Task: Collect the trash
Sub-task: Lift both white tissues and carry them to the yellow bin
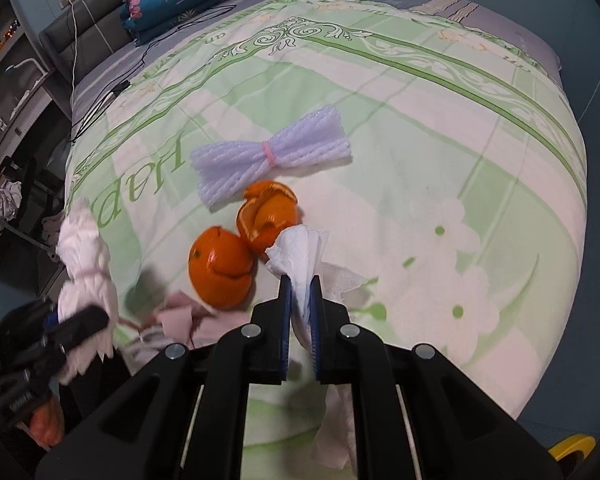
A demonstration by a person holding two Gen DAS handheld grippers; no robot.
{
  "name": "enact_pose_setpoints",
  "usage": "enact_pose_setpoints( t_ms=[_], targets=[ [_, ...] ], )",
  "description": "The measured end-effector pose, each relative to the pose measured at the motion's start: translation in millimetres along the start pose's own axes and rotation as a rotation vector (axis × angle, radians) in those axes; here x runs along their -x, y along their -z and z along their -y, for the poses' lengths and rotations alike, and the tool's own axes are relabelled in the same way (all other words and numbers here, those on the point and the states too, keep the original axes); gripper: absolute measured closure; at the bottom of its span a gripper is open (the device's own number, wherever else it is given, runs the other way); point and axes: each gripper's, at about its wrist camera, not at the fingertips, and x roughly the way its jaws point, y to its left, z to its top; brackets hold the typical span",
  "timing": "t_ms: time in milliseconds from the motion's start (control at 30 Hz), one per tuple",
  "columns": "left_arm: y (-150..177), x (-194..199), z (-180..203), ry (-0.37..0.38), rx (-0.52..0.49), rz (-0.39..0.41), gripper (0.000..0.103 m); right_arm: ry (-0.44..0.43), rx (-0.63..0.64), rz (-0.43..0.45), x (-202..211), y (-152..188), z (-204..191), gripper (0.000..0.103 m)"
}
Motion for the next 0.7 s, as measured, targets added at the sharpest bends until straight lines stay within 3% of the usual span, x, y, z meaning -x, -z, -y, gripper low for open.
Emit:
enact_pose_setpoints(
  t_ms=[700],
  targets=[
    [-30.2, 77.2, 18.0, -0.074, -0.059, 0.154, 0.088, -0.04, 0.0, 0.196, 103.2, 33.3, 4.2, 0.095]
  ],
)
